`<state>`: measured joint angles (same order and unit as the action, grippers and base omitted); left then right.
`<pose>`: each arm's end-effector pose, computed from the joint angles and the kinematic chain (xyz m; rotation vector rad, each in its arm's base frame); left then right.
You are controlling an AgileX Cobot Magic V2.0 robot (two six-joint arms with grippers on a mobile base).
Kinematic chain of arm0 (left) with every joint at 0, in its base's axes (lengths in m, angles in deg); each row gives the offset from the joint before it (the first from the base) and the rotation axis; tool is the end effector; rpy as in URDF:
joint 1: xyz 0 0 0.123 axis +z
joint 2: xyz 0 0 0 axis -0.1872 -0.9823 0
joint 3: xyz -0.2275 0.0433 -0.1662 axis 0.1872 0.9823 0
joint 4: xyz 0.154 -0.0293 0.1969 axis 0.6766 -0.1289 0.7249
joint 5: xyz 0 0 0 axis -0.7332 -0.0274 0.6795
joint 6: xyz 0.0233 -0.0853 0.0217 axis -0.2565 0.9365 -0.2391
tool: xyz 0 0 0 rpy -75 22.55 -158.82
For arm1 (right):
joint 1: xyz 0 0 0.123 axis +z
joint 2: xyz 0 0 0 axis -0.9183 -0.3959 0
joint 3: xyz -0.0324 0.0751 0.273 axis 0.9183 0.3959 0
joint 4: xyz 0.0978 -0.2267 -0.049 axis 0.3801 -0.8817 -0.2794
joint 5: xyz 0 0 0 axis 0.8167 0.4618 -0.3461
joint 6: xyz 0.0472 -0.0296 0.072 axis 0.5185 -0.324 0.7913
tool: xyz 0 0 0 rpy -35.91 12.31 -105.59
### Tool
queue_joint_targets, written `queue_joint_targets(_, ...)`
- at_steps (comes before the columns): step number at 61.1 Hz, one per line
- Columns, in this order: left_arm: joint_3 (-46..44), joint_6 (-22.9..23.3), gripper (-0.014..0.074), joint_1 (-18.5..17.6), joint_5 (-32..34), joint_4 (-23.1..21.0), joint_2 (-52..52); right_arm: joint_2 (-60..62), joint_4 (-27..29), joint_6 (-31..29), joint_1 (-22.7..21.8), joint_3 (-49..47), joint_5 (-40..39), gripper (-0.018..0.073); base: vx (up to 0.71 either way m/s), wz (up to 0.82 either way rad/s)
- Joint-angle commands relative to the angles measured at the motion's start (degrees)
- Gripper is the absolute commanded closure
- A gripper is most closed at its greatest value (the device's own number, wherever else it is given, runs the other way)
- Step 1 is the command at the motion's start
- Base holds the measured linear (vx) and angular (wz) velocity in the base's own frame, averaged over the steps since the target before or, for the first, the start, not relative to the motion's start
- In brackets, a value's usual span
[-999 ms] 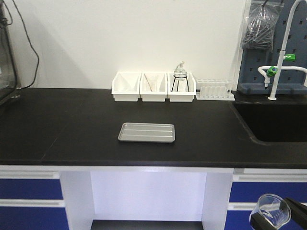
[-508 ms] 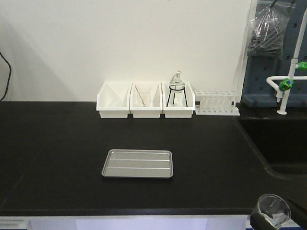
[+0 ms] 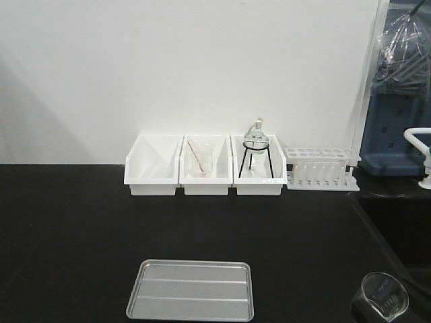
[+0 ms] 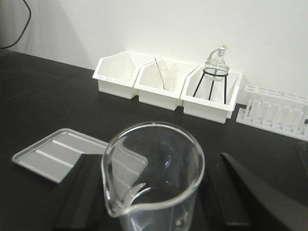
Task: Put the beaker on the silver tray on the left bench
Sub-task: 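Drive the base to the bench with the silver tray, holding the beaker, then lower the held beaker onto the silver tray with the right gripper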
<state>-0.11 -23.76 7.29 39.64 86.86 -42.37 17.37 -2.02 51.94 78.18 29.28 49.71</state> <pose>0.0519 0.0007 0.1682 0.1484 1.8825 0.0846 0.1551 0.0470 0.2526 -0.3544 1.6205 0.2337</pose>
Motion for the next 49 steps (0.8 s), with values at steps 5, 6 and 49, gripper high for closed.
queue_joint_targets(5, 1.1, 0.1, 0.0595, -0.2, 4.7, -0.2, 0.5, 0.6, 0.7, -0.3, -0.1, -1.6, -4.6, 0.0571, 0.28, -0.01)
queue_joint_targets(6, 1.1, 0.1, 0.0595, -0.2, 4.7, -0.2, 0.5, 0.6, 0.7, -0.3, -0.1, -1.6, -4.6, 0.0571, 0.26, -0.02)
queue_joint_targets(49, 1.1, 0.1, 0.0595, -0.2, 4.7, -0.2, 0.5, 0.2, 0.7, -0.3, -0.1, -1.6, -4.4, 0.0571, 0.10, -0.01)
